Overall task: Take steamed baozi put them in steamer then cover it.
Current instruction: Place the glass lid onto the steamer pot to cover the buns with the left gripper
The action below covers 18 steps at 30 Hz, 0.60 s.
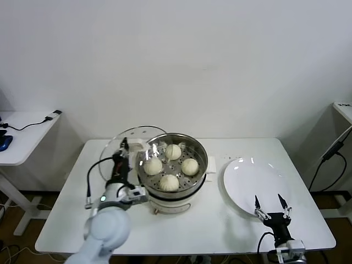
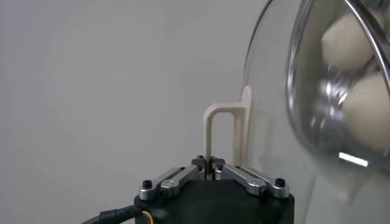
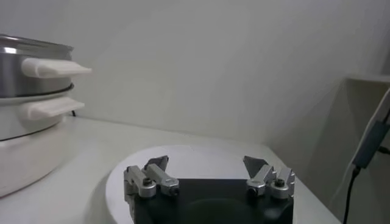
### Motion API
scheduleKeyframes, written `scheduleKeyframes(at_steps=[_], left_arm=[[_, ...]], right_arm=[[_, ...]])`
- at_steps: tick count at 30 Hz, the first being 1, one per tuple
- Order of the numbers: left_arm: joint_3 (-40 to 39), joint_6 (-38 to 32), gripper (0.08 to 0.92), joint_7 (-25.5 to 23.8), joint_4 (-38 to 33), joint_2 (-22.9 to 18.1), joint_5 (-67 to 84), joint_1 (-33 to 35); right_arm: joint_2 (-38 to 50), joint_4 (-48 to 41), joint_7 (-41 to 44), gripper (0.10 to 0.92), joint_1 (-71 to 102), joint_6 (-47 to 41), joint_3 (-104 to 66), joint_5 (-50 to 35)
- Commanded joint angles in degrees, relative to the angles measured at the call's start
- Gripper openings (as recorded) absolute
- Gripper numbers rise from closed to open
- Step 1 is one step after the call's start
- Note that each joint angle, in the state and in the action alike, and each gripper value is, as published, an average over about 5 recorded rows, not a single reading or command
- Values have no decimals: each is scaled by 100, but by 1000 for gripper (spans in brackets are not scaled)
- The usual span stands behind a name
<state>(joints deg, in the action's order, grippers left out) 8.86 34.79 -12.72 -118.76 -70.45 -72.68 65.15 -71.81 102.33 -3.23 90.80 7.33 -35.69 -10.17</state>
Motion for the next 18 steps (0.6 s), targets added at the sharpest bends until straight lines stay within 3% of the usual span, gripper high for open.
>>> scheduleKeyframes(at_steps=[1, 10, 18], left_arm=[[-1414, 497, 134, -386, 678, -1256, -1304, -482], [-1565, 564, 134, -330, 1239, -1635, -1427, -736], [-1480, 617, 134, -274, 1531, -1667, -1578, -882]], right_arm=[[-23, -42, -6, 823, -7, 75, 11, 35], [-41, -175, -9, 823, -3, 192, -7, 33], [-52, -226, -29, 823, 2, 272, -17, 46]])
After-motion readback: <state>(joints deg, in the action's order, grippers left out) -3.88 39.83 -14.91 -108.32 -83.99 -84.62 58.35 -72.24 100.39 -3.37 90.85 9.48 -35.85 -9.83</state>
